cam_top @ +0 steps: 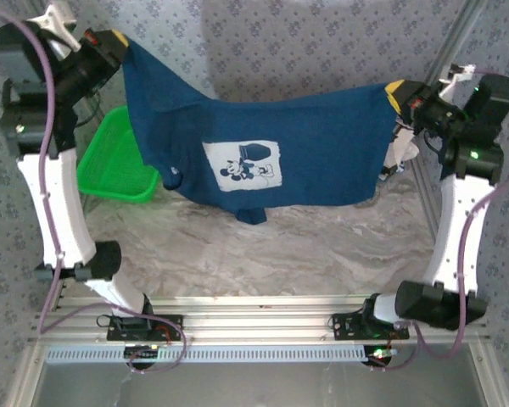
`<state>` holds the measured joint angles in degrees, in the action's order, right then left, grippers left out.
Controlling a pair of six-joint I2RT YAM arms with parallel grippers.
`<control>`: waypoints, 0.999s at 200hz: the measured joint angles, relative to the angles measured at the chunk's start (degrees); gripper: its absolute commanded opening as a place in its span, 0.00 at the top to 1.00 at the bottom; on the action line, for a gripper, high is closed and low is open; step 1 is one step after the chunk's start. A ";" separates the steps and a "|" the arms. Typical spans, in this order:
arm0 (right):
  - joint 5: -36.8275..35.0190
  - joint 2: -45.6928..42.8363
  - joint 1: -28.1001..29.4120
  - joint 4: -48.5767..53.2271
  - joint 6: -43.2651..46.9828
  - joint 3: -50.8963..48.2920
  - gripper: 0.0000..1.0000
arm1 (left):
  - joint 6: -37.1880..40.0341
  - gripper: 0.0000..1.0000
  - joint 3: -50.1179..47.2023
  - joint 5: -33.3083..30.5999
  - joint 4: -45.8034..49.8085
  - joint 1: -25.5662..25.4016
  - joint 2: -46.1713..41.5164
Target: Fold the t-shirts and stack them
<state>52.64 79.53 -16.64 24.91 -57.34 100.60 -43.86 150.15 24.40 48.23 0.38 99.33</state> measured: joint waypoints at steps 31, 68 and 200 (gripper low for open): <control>-0.83 11.04 1.70 -0.92 0.79 4.76 1.00 | -6.51 1.00 13.97 3.80 -3.08 -0.11 15.04; -0.94 21.35 2.14 -2.86 -0.04 13.77 1.00 | -14.27 1.00 17.03 6.34 -10.60 -0.09 21.49; 1.09 28.20 2.05 -8.72 -1.14 28.30 1.00 | -11.19 1.00 16.87 10.54 -13.79 6.40 17.88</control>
<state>53.74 107.72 -14.59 16.19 -58.48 128.90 -55.05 167.02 34.94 34.44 6.79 117.21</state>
